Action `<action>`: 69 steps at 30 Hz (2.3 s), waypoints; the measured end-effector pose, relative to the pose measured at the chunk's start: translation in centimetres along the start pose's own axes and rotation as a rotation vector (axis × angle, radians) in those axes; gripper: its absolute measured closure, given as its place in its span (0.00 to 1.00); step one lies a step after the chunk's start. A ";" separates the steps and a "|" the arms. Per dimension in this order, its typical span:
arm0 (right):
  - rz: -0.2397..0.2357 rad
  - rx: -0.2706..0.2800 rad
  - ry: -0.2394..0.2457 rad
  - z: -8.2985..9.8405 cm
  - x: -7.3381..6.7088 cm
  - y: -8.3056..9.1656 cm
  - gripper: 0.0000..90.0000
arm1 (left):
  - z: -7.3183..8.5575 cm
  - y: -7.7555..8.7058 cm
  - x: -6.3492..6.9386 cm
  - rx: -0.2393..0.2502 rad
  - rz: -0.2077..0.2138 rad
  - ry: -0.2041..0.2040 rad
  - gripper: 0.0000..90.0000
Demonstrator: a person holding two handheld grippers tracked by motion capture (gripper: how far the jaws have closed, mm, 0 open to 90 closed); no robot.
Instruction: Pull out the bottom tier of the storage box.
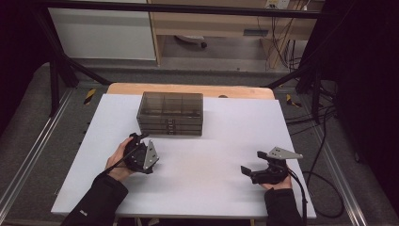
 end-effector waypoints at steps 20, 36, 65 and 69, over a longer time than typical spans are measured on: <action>0.000 -0.003 0.000 0.0 0.0 -0.1 0.00 | -0.9 -2.5 1.2 -0.007 -0.100 -0.099 0.23; 0.002 -0.001 0.002 0.0 0.0 0.0 0.00 | -1.5 -4.9 2.4 -0.008 -0.202 -0.200 0.35; 0.000 0.007 -0.001 -0.1 0.0 0.1 0.00 | -1.6 -8.0 3.5 -0.007 -0.363 -0.323 0.60; 0.002 0.006 0.002 -0.1 0.0 0.1 0.00 | -1.6 -8.3 3.7 -0.006 -0.372 -0.333 0.62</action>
Point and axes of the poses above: each handheld gripper's, and its own axes: y roughly backward along the jaws, z roughly out of its underside, x roughly to its right, the point moved 1 cm from there along -y, roughly forward along the jaws, and after that the axes turned 7 degrees about y, right-handed, at the moved point
